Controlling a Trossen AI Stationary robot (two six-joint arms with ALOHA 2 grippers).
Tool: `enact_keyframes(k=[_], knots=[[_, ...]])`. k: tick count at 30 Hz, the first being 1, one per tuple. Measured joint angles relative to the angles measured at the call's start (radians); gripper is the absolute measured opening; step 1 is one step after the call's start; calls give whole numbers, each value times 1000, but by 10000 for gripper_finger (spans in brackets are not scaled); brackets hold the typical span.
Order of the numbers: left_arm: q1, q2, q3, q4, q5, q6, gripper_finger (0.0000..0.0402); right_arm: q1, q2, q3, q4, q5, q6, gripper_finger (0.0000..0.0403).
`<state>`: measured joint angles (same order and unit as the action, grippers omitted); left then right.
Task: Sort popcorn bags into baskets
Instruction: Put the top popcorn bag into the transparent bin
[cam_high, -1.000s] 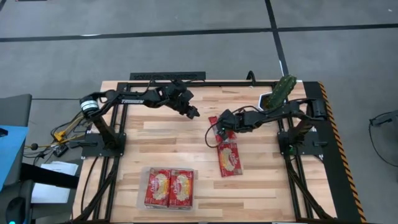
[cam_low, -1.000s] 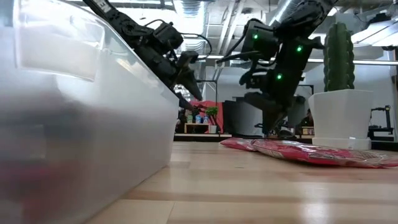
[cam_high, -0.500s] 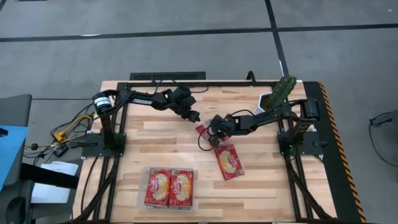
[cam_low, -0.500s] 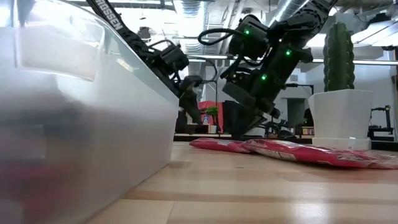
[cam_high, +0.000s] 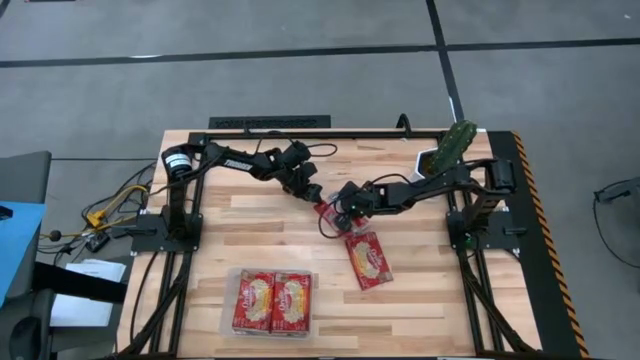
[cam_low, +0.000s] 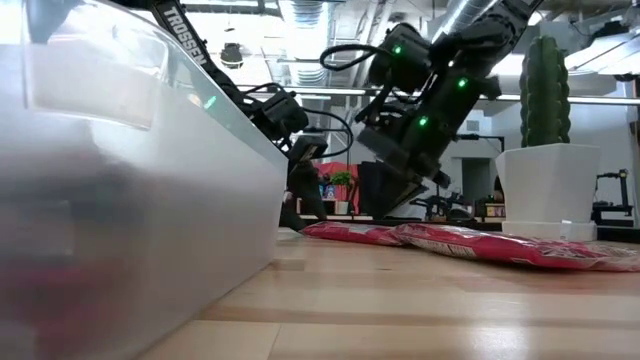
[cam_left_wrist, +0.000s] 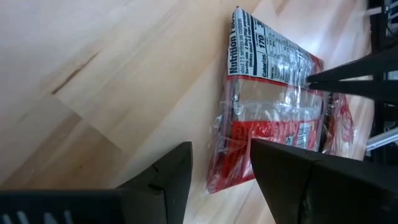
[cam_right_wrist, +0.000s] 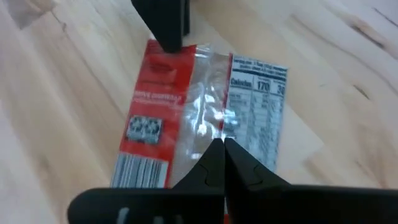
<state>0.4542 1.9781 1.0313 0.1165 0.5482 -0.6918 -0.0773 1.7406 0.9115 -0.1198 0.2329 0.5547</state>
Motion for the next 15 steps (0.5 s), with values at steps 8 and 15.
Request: enact_keyframes(k=[8, 15], knots=[[-2, 2, 0, 5, 0, 7, 157, 79, -97, 1, -154, 23, 106, 10], [-8, 2, -1, 8, -19, 15, 157, 135, -20, 0, -166, 25, 153, 12]])
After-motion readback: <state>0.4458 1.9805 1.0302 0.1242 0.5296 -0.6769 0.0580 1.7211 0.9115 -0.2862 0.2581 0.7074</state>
